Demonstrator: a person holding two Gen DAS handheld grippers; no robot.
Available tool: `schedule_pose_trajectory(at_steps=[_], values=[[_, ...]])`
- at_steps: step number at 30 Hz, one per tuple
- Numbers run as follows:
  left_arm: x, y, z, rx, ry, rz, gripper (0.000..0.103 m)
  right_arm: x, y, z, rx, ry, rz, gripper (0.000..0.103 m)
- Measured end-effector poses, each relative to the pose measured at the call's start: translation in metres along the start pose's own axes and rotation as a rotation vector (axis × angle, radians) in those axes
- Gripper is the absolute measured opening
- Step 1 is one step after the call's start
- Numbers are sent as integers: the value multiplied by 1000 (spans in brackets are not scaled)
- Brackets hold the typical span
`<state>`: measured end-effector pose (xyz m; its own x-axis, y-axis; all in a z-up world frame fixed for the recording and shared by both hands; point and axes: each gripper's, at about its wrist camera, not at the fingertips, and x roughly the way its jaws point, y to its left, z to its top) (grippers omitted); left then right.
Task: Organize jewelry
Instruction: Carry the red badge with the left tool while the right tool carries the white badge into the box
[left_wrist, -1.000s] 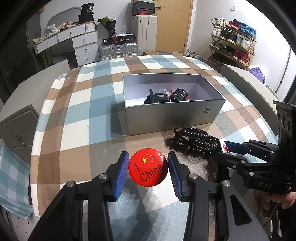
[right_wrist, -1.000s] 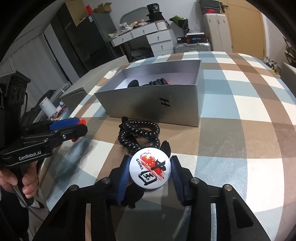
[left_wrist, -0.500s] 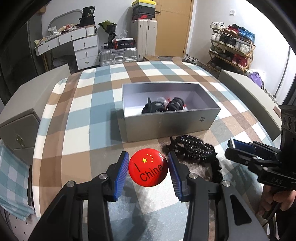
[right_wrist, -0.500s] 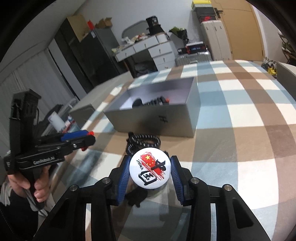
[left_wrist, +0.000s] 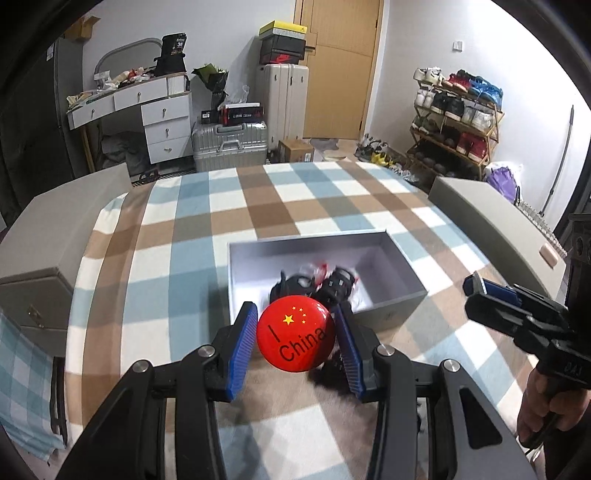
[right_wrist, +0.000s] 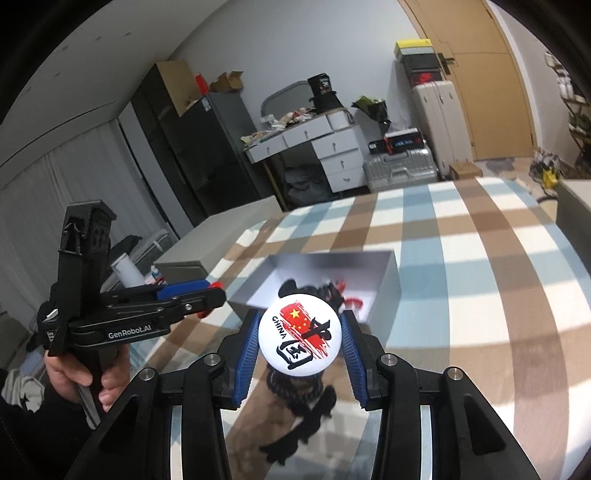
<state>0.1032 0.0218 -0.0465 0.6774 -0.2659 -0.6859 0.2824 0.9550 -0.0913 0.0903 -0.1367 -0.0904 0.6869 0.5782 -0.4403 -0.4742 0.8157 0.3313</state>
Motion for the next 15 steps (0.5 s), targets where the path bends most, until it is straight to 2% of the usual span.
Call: schedule_pose_trajectory(at_steps=[8, 15], values=[[11, 1, 22, -58, -46, -10, 37, 19, -5, 31, -55, -12, 7, 42], [36, 0, 32, -64, -14, -40, 37, 40, -18, 54, -58, -1, 3, 42]])
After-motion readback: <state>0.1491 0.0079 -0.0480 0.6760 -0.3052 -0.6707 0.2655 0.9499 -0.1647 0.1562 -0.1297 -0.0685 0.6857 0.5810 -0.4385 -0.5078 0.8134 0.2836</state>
